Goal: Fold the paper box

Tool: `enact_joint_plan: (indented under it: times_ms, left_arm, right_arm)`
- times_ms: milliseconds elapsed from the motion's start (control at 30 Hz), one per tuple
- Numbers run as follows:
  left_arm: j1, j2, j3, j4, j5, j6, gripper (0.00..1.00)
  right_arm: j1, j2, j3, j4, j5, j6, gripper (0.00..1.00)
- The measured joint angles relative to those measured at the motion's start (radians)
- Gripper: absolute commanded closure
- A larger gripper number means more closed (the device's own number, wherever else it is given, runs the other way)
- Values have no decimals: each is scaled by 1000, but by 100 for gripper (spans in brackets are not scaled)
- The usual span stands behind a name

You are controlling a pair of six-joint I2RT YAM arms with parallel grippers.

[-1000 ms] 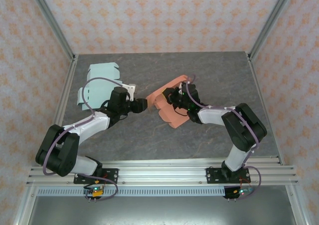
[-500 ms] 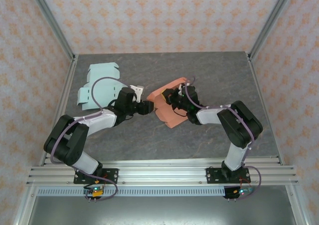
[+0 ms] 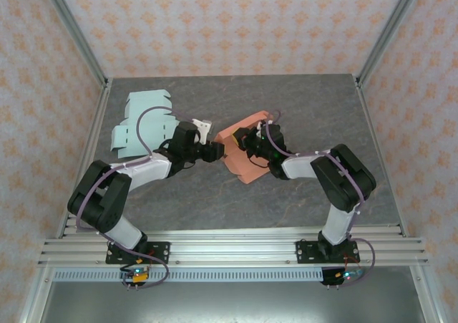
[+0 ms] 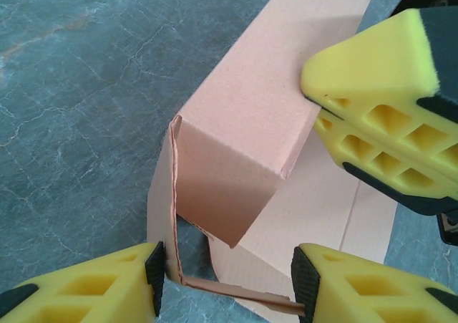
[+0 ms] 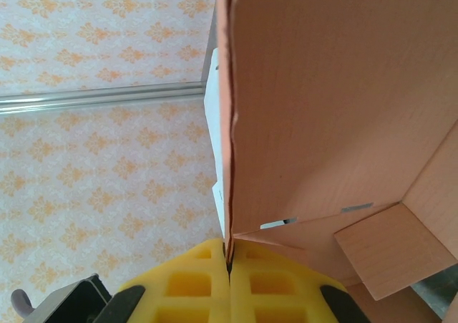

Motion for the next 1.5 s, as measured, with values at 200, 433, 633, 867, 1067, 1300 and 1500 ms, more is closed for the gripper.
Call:
enact_joint_plan:
  times_ms: [200, 433, 633, 867, 1067, 1300, 1500]
  left_arm:
    - [-4, 1, 3, 0, 21, 0, 46]
    - [-27, 24, 34, 0, 48, 3, 38]
    - [-31, -54, -44, 13, 17, 32, 30]
    - [9, -250, -215, 55, -64, 78, 25]
    - [48, -327, -302, 77, -117, 84, 23]
    - [48, -281, -352, 129, -164, 107, 22]
    - [27, -219, -335, 216, -169, 160, 22]
  right_arm:
    - [0, 7, -4, 14, 3, 4, 95]
    - [-3, 12, -13, 30, 7, 15, 95]
    - [-3, 15, -14, 30, 4, 18, 96]
    - [-4, 15, -14, 21, -13, 7, 96]
    - [-4, 15, -14, 21, -24, 6, 96]
    - [-4, 14, -14, 14, -36, -3, 96]
    - [-4, 14, -13, 13, -52, -5, 96]
